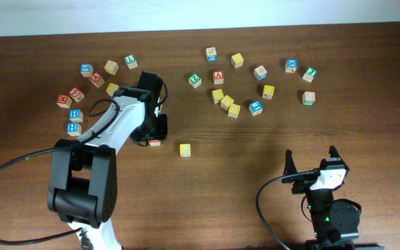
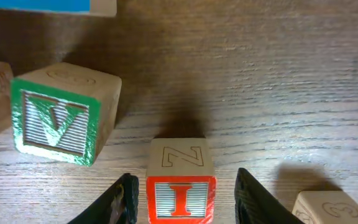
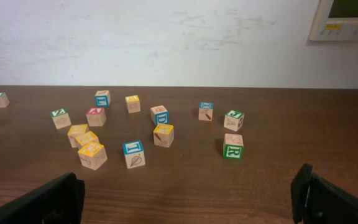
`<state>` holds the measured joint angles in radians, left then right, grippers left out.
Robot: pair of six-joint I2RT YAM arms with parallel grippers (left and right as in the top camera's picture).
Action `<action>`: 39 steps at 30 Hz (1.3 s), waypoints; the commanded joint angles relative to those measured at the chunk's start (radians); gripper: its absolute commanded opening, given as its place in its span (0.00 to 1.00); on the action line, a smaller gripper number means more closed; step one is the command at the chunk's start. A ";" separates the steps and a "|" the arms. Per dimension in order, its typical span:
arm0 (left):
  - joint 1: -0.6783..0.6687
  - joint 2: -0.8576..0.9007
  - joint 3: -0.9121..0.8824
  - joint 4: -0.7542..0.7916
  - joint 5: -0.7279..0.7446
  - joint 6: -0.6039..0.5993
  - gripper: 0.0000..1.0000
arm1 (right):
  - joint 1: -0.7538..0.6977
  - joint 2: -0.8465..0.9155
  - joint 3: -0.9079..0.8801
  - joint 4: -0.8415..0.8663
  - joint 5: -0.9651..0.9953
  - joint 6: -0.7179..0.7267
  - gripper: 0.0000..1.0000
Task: Spell out ICRA
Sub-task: 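Carry the yellow C block and place it right of the I block, then open the left gripper and release the C block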
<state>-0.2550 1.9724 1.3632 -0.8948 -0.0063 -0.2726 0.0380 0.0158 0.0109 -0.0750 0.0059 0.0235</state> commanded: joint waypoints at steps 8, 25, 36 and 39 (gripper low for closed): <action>0.000 0.010 -0.050 0.081 0.007 -0.003 0.31 | -0.007 -0.007 -0.005 -0.007 0.005 -0.001 0.98; 0.000 -0.002 -0.050 -0.092 0.184 -0.002 0.28 | -0.007 -0.007 -0.005 -0.007 0.005 -0.001 0.98; -0.113 -0.003 -0.050 -0.034 0.084 -0.074 0.31 | -0.007 -0.007 -0.005 -0.007 0.005 -0.001 0.98; -0.118 -0.003 -0.050 -0.029 0.077 -0.074 0.31 | -0.007 -0.007 -0.005 -0.007 0.005 -0.001 0.98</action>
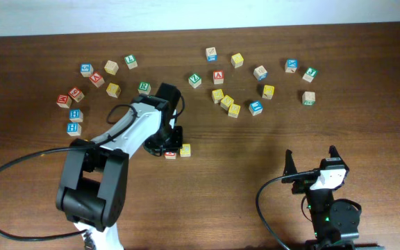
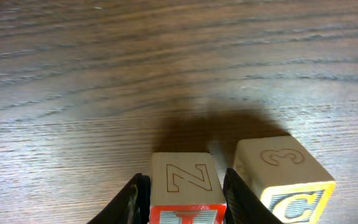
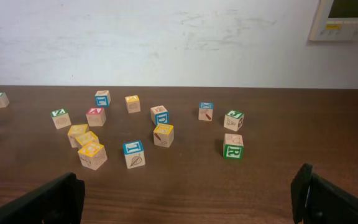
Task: Spell out ICRA
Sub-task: 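Open the left gripper and release the C block, then move the left gripper to the green R block at the top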
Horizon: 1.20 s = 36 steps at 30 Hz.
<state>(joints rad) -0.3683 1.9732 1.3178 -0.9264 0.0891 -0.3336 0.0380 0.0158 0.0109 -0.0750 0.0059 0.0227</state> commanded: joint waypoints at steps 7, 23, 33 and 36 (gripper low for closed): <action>-0.004 -0.004 -0.005 0.003 -0.061 -0.044 0.29 | -0.007 -0.007 -0.005 -0.006 0.005 0.000 0.98; -0.002 -0.004 -0.005 -0.010 -0.025 -0.044 0.31 | -0.007 -0.007 -0.005 -0.007 0.005 0.000 0.98; 0.013 -0.005 0.035 -0.046 -0.026 -0.044 0.47 | -0.007 -0.007 -0.005 -0.007 0.005 0.000 0.98; 0.032 -0.005 0.122 -0.107 -0.026 -0.043 0.48 | -0.007 -0.007 -0.005 -0.007 0.005 0.000 0.98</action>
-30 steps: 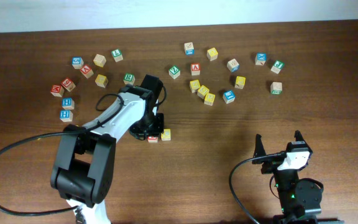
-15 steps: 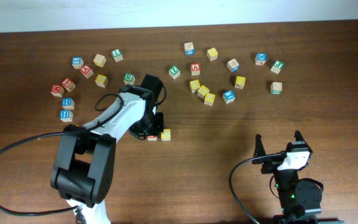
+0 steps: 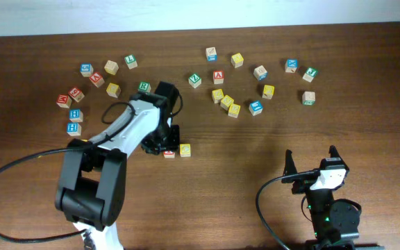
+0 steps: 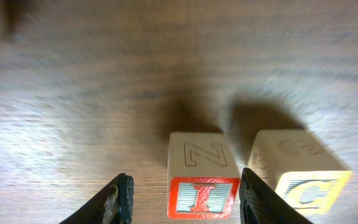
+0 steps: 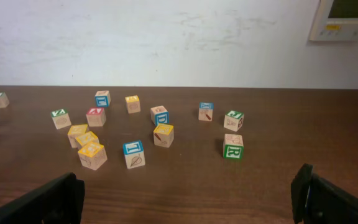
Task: Spell out ICRA
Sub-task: 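Move the left gripper to the green R block at the top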
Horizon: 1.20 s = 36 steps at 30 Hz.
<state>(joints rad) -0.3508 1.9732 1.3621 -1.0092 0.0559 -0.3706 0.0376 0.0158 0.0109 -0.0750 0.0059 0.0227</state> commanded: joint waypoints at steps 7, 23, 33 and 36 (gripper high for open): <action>0.020 -0.024 0.520 -0.382 -0.114 0.005 0.49 | -0.007 -0.007 -0.005 -0.006 0.005 0.000 0.99; 0.020 -0.367 0.566 -0.268 -0.195 0.027 0.99 | -0.007 -0.007 -0.005 -0.007 0.005 0.000 0.98; 0.217 -0.029 0.563 -0.273 -0.080 0.028 1.00 | -0.007 -0.007 -0.005 -0.007 0.005 0.000 0.98; 0.216 0.099 0.563 -0.262 -0.054 0.028 0.95 | -0.007 -0.007 -0.005 -0.006 0.005 0.000 0.98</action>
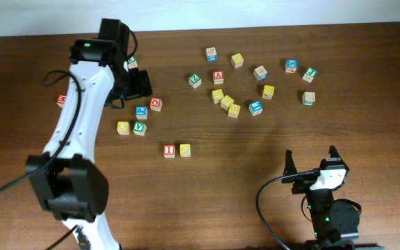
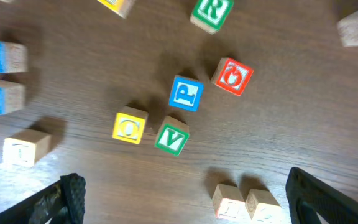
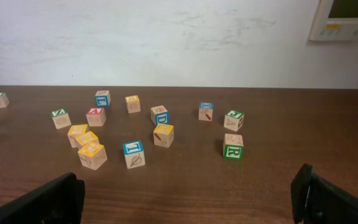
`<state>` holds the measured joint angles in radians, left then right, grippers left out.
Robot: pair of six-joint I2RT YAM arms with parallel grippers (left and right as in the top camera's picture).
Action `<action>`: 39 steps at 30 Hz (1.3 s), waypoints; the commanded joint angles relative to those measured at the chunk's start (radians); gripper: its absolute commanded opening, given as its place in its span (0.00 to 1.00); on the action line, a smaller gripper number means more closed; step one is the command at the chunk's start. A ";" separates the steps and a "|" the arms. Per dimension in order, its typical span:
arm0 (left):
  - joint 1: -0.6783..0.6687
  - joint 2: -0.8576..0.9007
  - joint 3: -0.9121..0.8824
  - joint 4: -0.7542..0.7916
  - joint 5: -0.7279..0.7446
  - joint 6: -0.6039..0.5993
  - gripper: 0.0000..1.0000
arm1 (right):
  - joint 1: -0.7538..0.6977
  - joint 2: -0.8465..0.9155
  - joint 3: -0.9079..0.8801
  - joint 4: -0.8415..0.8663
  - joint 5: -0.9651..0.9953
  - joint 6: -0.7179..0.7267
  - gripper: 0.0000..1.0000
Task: Spell out ICRA
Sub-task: 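Move the left gripper to the green R block at the top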
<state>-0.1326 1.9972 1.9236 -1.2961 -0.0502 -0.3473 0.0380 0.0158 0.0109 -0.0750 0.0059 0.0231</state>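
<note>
The red I block (image 1: 169, 150) and the yellow C block (image 1: 185, 150) sit side by side near the table's middle; the left wrist view shows the I block (image 2: 229, 200) and the C block (image 2: 261, 204) from behind. My left gripper (image 1: 136, 85) hangs open and empty, high over the left cluster, its fingers (image 2: 64, 198) wide apart. A green R block (image 2: 211, 11) lies below it. A red A block (image 1: 218, 76) sits in the right cluster, with another green R block (image 3: 233, 149) nearby. My right gripper (image 1: 311, 163) rests open at the front right.
Under the left arm lie a red O block (image 2: 234, 76), a blue P block (image 2: 186, 93), a yellow block (image 2: 130, 124), a green V block (image 2: 171, 138) and two blue blocks (image 2: 2, 78). Several more blocks (image 1: 235, 107) are scattered at the back right.
My left gripper has left the I block beside the C block; it now stands higher and further back-left, over the left cluster. The right arm has not moved.
My left gripper first stood open around the I block, left of the C block. Then it was shut on the I block close beside C. It then stood open with I resting next to C, and now hangs over the left cluster.
</note>
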 commanded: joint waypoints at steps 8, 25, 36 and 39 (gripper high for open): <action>-0.056 0.135 -0.005 0.225 0.011 0.050 0.80 | -0.007 -0.007 -0.005 -0.007 0.005 -0.001 0.98; 0.016 0.345 -0.027 0.638 -0.047 0.233 0.71 | -0.007 -0.007 -0.005 -0.007 0.005 -0.001 0.98; 0.015 0.371 -0.027 0.559 0.002 0.319 0.53 | -0.007 -0.007 -0.005 -0.007 0.005 -0.001 0.98; 0.016 0.371 -0.027 0.566 0.002 0.319 0.45 | -0.007 -0.007 -0.005 -0.007 0.005 -0.001 0.98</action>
<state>-0.1238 2.3547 1.8950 -0.7399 -0.0593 -0.0444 0.0380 0.0158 0.0109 -0.0750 0.0059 0.0231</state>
